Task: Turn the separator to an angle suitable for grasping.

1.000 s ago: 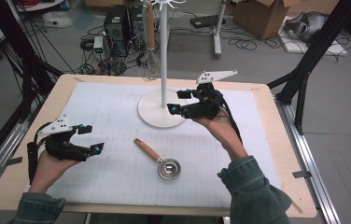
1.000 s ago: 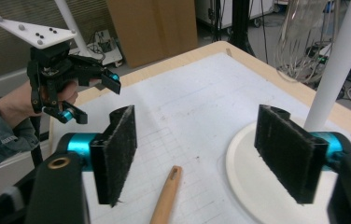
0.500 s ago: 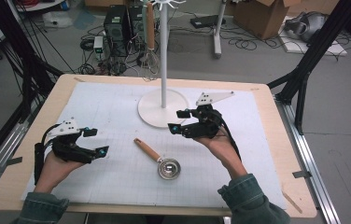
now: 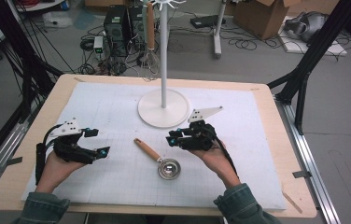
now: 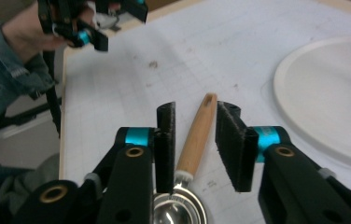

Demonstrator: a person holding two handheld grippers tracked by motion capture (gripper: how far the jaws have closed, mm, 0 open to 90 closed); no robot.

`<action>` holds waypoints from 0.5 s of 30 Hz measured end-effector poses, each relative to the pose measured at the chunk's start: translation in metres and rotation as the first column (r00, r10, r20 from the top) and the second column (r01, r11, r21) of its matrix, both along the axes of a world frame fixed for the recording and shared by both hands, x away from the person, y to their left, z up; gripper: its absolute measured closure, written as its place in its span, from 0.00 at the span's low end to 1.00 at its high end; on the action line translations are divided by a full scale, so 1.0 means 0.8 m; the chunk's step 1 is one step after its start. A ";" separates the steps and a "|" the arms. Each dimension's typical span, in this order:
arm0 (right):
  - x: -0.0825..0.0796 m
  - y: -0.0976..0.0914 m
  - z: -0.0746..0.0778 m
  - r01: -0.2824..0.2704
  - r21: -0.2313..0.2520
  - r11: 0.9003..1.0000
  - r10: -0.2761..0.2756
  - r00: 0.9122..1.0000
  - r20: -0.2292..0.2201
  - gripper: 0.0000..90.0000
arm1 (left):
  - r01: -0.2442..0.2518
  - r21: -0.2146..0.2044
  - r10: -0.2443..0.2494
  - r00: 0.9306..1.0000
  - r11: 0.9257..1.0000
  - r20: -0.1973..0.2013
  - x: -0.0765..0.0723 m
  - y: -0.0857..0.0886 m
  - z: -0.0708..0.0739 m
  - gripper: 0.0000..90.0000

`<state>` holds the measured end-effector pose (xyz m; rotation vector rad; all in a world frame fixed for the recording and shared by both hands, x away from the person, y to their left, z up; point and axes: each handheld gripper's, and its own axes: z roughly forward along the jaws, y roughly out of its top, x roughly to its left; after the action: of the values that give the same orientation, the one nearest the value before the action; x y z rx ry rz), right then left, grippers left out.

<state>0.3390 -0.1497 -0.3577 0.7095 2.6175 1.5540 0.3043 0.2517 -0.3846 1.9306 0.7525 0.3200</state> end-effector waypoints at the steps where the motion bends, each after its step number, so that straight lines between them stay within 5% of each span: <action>1: -0.001 0.002 -0.004 -0.001 -0.007 1.000 0.001 1.000 -0.001 0.82 | 0.002 0.003 -0.002 1.000 1.000 0.002 0.000 0.000 0.000 0.14; 9: -0.004 0.021 -0.026 -0.040 -0.057 0.998 0.037 0.998 -0.042 0.99 | 0.002 0.002 -0.002 1.000 1.000 0.002 0.000 0.000 0.000 0.14; 15: -0.007 0.037 -0.036 -0.053 -0.076 0.996 0.048 0.997 -0.060 1.00 | -0.004 -0.003 0.004 1.000 1.000 0.007 0.000 0.002 0.001 0.14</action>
<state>0.3337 -0.1205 -0.3867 0.6991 2.7418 1.4559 0.3044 0.2534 -0.3838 1.9242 0.7524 0.3277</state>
